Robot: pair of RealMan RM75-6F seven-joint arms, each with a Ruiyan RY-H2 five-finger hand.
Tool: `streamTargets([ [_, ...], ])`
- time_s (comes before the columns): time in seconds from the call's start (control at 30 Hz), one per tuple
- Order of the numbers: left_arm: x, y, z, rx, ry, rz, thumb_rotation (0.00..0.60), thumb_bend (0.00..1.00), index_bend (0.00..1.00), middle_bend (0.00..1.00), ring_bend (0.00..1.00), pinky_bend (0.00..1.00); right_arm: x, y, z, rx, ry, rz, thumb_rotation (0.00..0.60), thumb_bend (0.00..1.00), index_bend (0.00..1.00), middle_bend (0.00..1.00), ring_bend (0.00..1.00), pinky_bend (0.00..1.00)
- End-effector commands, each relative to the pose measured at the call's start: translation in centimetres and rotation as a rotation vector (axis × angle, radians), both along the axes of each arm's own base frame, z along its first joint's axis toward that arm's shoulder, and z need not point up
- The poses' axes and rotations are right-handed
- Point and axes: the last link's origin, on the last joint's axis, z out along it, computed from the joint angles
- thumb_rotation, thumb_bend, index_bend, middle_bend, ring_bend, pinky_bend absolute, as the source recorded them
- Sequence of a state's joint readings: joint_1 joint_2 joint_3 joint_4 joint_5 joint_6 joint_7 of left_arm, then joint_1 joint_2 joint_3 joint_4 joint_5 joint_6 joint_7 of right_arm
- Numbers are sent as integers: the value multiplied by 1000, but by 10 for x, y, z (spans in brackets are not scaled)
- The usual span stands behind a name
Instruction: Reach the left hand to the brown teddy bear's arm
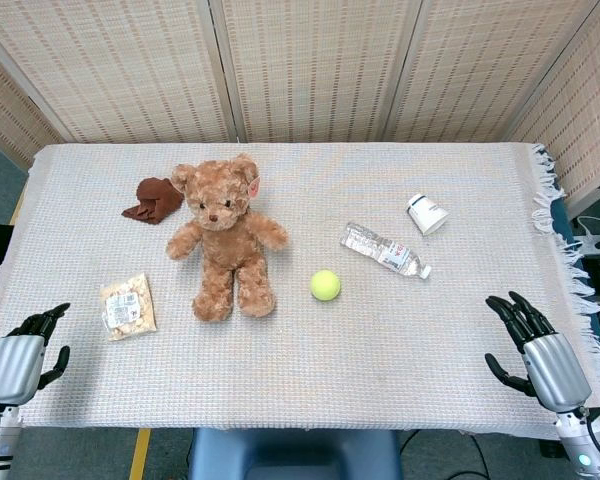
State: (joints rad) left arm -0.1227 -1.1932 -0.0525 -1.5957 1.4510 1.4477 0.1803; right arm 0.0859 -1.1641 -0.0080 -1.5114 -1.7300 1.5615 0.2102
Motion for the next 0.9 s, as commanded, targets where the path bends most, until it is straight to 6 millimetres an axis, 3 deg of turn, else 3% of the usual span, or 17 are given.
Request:
streamTargets([
  [0.03,0,0,0,-3,1,1,600,449,142,232,248,505,0,0,0,-2,-5,1,600,248,92,101,0,178],
  [0.4,5,0,-2,10,-31,-26,600,449,141,232,249,505,-2,-2,0,22,-19,-28,600,247,93,100,0,178],
  [0.7,10,29,-40,-1,-57,-104,600,448,164,250,249,486,1,-8,4,-19,-25,22,600,247,92,100,0,178],
  [0.9,31,64,-59,25,-84,-157,600,449,165,251,249,479,-1,-12,7,-28,-59,41,600,247,92,100,0,178],
])
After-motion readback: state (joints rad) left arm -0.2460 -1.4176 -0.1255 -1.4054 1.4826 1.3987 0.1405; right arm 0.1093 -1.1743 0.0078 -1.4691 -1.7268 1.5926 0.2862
